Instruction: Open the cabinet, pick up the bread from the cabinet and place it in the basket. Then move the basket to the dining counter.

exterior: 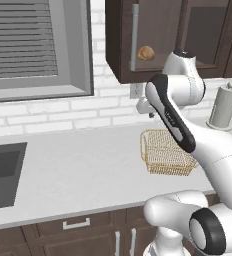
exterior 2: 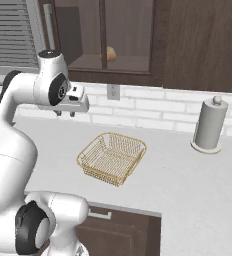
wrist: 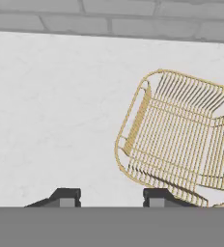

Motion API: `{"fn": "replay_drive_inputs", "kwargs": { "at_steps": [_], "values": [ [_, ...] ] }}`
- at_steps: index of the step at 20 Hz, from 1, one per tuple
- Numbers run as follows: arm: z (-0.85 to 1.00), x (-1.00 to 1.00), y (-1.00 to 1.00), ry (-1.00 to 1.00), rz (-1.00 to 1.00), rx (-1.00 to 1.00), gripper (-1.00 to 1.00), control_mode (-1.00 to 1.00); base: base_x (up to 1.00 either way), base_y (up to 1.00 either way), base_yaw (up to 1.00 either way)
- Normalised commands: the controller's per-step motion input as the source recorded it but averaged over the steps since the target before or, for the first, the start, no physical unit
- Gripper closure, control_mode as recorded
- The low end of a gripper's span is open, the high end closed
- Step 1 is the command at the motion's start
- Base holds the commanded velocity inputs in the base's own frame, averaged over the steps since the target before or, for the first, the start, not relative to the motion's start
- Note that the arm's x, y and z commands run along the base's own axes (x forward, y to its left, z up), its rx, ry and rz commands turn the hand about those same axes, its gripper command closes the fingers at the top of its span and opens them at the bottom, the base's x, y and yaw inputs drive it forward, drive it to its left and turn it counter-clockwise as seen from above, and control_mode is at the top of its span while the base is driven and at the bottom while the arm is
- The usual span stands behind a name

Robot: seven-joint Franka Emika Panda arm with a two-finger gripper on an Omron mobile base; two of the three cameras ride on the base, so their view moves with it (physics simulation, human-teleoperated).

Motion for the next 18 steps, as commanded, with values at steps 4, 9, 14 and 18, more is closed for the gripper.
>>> {"fn": "replay_drive_inputs", "kwargs": {
  "at_steps": [4, 9, 14, 18],
  "values": [
    [0.0, -0.4, 0.0, -0.05, 0.02, 0.0, -1.0, -1.0, 0.0, 0.0, 0.0],
    [0.04, -0.92, 0.01, -0.36, 0.07, 0.0, -1.0, -1.0, 0.0, 0.0, 0.0],
    [0.37, -0.9, 0.0, -0.52, 0.0, 0.0, -1.0, -1.0, 0.0, 0.0, 0.0],
    [0.57, -0.4, 0.02, -0.45, -0.04, 0.0, -1.0, -1.0, 0.0, 0.0, 0.0]
  ]
}}
